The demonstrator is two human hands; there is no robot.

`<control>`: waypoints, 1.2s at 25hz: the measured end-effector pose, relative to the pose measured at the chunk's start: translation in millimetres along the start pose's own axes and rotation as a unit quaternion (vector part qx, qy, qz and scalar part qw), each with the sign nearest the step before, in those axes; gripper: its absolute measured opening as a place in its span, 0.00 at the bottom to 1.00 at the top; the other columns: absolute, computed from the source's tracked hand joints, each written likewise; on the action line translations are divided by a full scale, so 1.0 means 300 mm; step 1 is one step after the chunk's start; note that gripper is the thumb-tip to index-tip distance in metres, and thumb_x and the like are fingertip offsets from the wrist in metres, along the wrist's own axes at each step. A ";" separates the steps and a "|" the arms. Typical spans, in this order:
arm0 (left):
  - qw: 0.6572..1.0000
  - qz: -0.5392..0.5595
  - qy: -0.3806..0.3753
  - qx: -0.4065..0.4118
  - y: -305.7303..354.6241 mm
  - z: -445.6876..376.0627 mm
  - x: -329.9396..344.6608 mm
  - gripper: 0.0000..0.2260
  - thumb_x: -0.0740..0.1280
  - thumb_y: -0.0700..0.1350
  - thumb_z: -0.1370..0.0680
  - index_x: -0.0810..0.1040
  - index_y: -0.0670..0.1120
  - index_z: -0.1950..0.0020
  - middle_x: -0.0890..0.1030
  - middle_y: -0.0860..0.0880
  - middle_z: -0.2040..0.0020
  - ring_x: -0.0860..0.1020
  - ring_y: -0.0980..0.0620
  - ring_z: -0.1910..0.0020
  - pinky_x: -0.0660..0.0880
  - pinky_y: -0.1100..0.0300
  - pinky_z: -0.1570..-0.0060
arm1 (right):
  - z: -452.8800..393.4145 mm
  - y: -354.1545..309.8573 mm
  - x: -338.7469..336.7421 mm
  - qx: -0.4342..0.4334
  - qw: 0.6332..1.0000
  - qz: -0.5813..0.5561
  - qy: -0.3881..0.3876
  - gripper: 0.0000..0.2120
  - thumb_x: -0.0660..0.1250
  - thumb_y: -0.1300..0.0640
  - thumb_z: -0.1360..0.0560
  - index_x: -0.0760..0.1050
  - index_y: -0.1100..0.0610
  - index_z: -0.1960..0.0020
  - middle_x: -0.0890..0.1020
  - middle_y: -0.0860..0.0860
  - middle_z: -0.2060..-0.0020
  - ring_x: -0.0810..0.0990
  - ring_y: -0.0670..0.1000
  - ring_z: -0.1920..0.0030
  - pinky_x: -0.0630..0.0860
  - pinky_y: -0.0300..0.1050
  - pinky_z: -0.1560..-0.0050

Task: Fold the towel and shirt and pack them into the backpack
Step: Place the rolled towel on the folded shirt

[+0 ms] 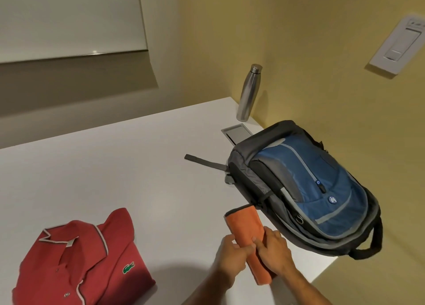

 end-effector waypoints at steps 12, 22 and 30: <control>0.993 0.092 0.035 0.060 -0.003 0.114 -0.294 0.37 0.77 0.70 0.43 0.71 0.60 0.39 0.80 0.57 0.41 0.81 0.48 0.44 0.82 0.46 0.51 | 0.116 -0.314 0.134 -0.093 0.977 -0.184 -0.060 0.27 0.61 0.35 0.25 0.70 0.51 0.34 0.76 0.48 0.46 0.79 0.44 0.52 0.75 0.39 0.54; 0.954 0.211 0.105 0.184 0.092 0.382 -0.738 0.20 0.69 0.42 0.23 0.69 0.60 0.36 0.83 0.51 0.42 0.83 0.49 0.45 0.81 0.46 0.49 | 0.307 -0.823 0.300 -0.068 0.834 -0.420 -0.352 0.24 0.67 0.41 0.24 0.77 0.59 0.40 0.85 0.59 0.49 0.85 0.61 0.49 0.81 0.59 0.48; 0.922 0.221 0.229 0.221 -0.018 0.554 -1.107 0.23 0.68 0.39 0.23 0.67 0.57 0.31 0.82 0.51 0.41 0.83 0.52 0.46 0.81 0.46 0.46 | 0.430 -1.121 0.436 -0.132 0.850 -0.372 -0.349 0.15 0.67 0.60 0.25 0.71 0.56 0.39 0.83 0.57 0.47 0.85 0.56 0.52 0.81 0.50 0.55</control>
Point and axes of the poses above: each hand's wrist, its own z-axis away from the middle knuckle, its own x-axis out of the palm, y = z × x, the point moved 9 cm from there along -z, towards the middle knuckle
